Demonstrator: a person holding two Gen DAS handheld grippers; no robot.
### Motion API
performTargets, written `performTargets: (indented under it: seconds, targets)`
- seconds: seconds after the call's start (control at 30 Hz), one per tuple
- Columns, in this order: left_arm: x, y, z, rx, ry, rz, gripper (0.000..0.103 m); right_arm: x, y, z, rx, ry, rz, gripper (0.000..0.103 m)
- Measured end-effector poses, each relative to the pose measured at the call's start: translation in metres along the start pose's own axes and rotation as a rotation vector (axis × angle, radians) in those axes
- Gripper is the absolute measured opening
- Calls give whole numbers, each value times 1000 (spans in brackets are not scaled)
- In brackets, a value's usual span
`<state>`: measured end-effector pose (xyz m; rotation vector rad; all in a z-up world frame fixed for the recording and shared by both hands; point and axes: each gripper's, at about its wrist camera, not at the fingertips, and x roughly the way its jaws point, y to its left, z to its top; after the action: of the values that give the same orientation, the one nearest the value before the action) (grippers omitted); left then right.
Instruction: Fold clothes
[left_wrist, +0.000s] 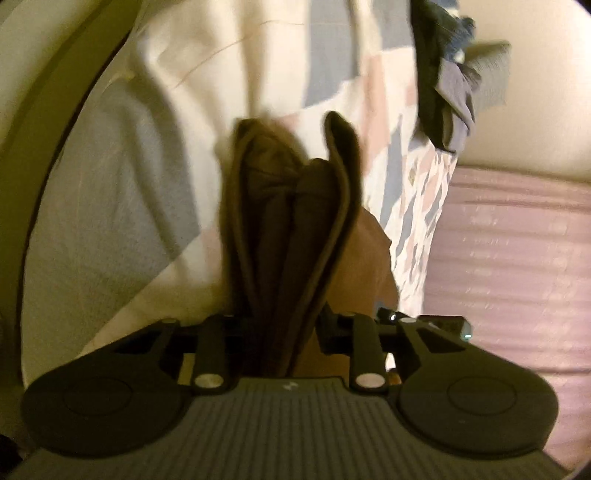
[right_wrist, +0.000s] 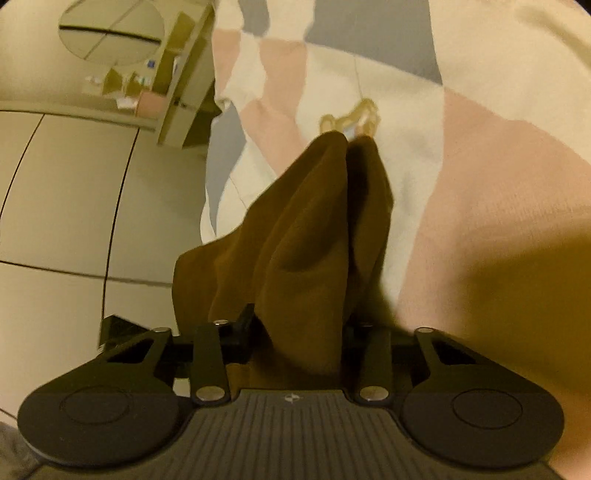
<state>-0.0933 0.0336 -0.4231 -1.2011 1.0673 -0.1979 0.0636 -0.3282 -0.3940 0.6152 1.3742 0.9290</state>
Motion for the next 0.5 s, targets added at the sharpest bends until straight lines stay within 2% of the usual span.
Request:
performTargets:
  seconds: [0.13, 0.23, 0.33, 0.43, 0.5]
  targets:
    - [-5, -46, 0, 228, 29, 85, 21, -30, 18, -48, 47, -187, -13, 32]
    - [2, -84, 0, 382, 116, 107, 21, -61, 22, -106, 151, -357, -2, 32]
    - [28, -124, -12, 542, 258, 118, 21, -88, 22, -173, 305, -552, -9, 32]
    - [64, -160, -31, 686, 421, 123, 21, -105, 28, -254, 494, -766, -31, 32]
    - [94, -182, -55, 773, 555, 109, 21, -113, 40, -315, 609, -928, -60, 32]
